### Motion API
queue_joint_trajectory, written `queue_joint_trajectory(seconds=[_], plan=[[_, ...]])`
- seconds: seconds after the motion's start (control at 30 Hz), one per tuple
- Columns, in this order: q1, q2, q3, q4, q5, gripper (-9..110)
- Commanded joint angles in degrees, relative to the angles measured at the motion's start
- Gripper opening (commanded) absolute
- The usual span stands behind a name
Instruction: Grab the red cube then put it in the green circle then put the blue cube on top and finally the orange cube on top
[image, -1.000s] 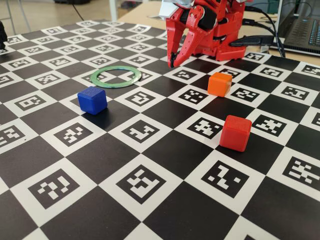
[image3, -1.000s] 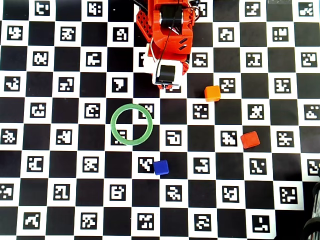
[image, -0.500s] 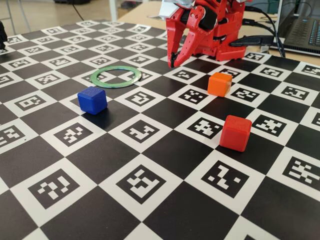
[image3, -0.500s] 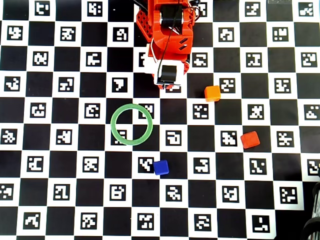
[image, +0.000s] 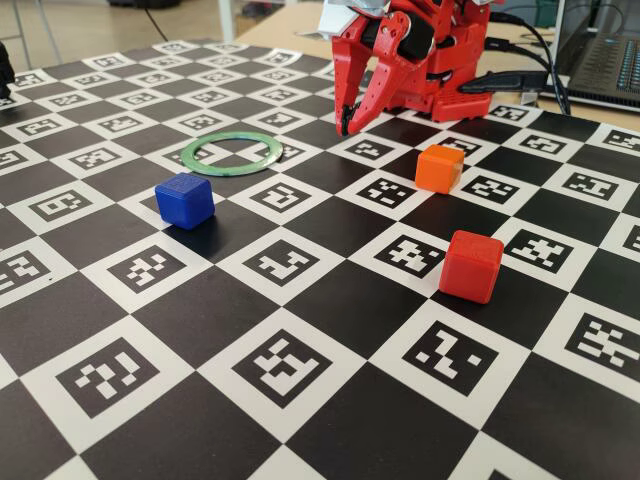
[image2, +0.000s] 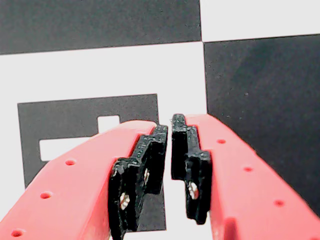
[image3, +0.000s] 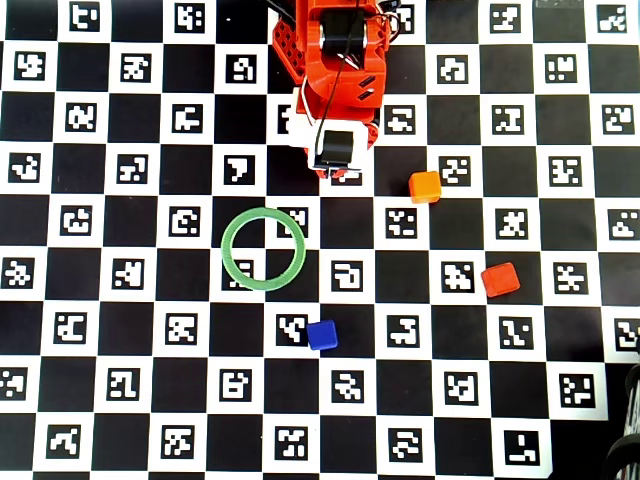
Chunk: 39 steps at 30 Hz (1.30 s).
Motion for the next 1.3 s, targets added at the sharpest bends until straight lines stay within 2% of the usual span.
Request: queue_joint_trajectory(seconds=[0.0, 1.0, 1.27], plan=[[-0.4, 2.9, 2.5, 6.2, -0.2, -6], [-0.4, 2.9, 2.5, 6.4, -2.1, -6], [-3.3, 2.3, 2.0, -1.1, 9.0, -6]])
